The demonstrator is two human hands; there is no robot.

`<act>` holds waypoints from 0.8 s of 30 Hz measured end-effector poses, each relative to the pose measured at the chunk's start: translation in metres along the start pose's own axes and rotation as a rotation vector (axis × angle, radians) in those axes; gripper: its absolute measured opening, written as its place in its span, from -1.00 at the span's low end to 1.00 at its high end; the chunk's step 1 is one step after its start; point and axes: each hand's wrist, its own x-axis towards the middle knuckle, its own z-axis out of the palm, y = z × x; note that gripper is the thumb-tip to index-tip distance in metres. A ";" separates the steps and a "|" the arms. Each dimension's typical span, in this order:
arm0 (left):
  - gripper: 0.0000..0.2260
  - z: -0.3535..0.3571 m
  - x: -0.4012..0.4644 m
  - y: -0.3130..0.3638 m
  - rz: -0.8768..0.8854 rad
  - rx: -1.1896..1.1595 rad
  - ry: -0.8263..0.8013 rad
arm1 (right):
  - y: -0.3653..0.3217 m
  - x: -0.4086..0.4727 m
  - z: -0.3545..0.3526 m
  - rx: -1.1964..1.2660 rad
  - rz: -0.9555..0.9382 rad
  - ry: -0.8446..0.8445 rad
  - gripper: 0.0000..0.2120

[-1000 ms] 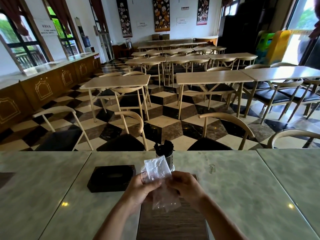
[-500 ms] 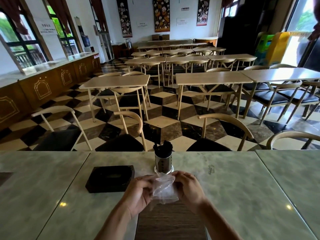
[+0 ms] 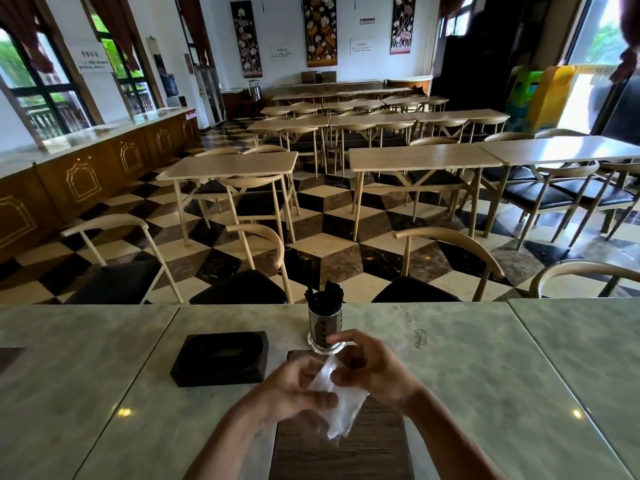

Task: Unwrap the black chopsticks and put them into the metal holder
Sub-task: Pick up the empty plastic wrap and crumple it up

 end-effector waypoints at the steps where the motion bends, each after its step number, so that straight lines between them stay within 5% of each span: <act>1: -0.46 0.005 0.000 -0.001 0.020 0.021 -0.039 | -0.003 0.001 0.001 -0.029 0.022 -0.019 -0.51; 6: -0.81 0.019 -0.001 -0.004 0.104 0.069 0.104 | 0.000 0.003 0.004 -0.178 0.103 0.010 -0.63; 10: -0.76 0.018 -0.001 -0.006 0.091 0.069 0.207 | 0.002 -0.004 0.009 -0.353 0.083 -0.039 -0.67; 19: -0.64 0.012 -0.003 -0.013 0.065 -0.018 0.194 | 0.022 -0.001 0.003 -0.311 0.136 0.098 -0.89; 24: -0.67 0.012 0.002 -0.016 0.124 -0.086 0.334 | 0.020 0.002 0.004 -0.085 0.199 0.109 -0.72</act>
